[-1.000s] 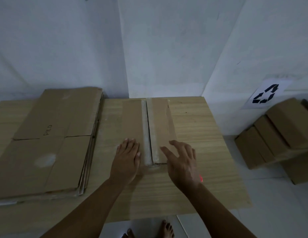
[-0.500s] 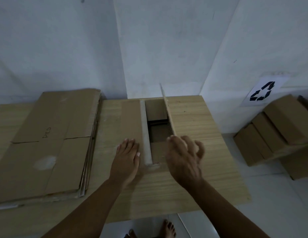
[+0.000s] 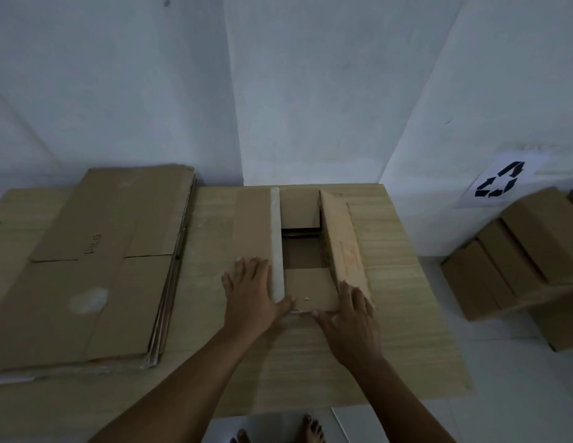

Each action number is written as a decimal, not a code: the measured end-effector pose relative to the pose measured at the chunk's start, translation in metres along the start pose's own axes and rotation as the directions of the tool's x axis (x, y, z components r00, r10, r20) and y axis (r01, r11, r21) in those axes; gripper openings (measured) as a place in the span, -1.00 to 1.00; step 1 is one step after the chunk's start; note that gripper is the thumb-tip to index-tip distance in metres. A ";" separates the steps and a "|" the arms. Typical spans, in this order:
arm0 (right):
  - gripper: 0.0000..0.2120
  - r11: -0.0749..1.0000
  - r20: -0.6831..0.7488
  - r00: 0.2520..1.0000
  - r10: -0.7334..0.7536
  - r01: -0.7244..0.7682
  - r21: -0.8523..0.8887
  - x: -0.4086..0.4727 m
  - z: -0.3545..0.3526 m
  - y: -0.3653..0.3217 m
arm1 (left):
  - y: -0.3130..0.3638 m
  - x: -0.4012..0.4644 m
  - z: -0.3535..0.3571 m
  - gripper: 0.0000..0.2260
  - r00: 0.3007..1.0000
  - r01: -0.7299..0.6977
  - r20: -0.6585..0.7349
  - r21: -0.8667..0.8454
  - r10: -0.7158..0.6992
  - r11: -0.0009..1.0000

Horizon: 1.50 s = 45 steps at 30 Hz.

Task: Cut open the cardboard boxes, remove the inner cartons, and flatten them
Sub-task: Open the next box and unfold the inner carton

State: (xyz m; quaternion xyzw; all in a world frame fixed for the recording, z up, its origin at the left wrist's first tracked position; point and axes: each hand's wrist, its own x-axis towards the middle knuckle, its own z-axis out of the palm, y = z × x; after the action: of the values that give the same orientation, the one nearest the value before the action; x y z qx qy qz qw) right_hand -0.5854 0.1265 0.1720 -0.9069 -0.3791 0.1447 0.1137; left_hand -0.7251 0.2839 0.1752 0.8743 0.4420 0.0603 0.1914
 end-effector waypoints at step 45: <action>-0.68 0.963 0.176 0.947 -0.270 0.263 0.060 0.015 -0.113 -0.066 | -0.087 -0.015 -0.017 -0.39 0.977 0.215 0.061 -0.270 -0.206 0.939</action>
State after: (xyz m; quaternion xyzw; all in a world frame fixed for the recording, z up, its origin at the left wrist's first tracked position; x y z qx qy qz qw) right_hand -0.5795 0.1720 0.2953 -0.8280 -0.5043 0.2172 0.1135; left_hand -0.8035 0.3235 0.1584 0.7877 0.5171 0.0865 0.3234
